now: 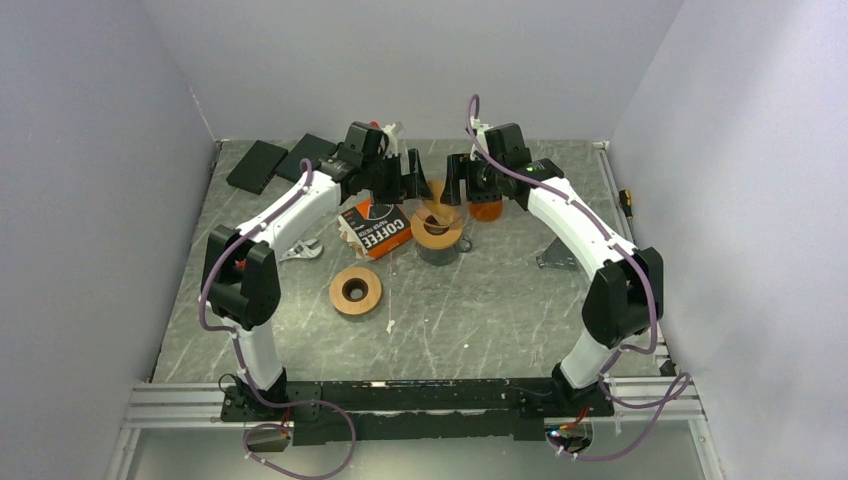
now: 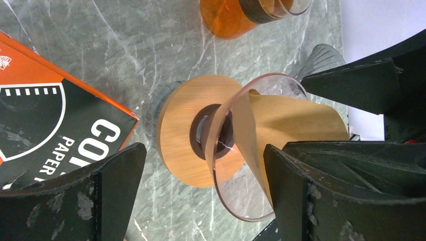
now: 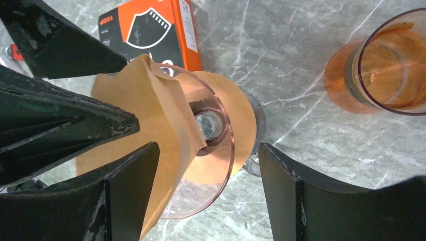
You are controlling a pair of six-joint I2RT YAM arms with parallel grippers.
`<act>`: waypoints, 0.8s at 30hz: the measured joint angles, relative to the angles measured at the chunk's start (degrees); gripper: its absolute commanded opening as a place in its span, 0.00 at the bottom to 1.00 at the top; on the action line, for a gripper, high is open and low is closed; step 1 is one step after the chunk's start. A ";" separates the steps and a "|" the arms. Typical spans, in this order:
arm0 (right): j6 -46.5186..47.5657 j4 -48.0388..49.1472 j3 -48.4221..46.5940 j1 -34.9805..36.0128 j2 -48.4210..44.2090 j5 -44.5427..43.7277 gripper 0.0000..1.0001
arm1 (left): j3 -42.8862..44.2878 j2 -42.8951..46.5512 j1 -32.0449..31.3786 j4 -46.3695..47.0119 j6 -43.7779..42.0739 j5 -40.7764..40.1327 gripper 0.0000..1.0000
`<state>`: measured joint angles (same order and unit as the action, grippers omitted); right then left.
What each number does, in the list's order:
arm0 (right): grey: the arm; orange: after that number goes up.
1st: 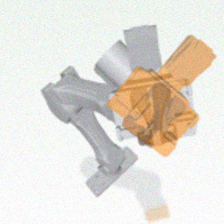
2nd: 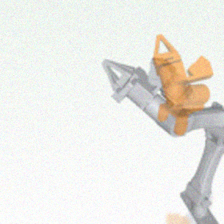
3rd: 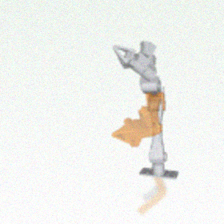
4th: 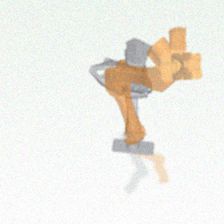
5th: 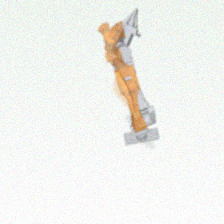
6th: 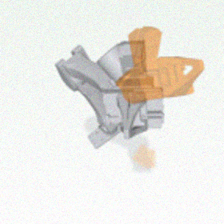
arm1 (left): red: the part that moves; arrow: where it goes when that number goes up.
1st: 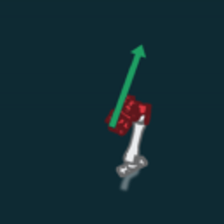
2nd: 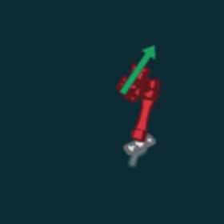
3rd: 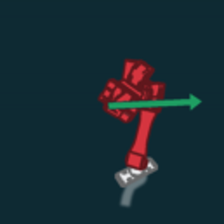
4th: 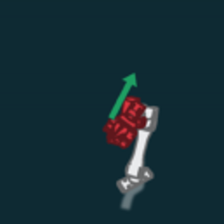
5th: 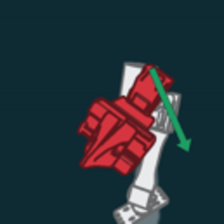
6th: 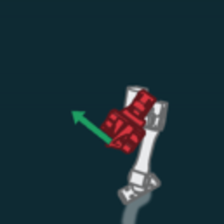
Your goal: Place the coffee filter in the dripper
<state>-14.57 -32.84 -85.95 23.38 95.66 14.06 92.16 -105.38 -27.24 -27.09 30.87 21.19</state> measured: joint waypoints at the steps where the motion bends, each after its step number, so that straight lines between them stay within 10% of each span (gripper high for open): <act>1: 0.00 0.00 0.00 -0.04 0.44 0.02 0.76 | 0.24 -0.26 -0.02 -0.26 -0.09 -0.11 0.93; 24: 0.59 0.90 0.74 -0.09 4.68 0.68 0.62 | 0.50 -1.51 -1.09 -3.26 -3.54 -6.84 0.89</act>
<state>-13.98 -31.94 -85.21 23.29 100.33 14.74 92.66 -106.89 -28.34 -30.35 27.33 14.35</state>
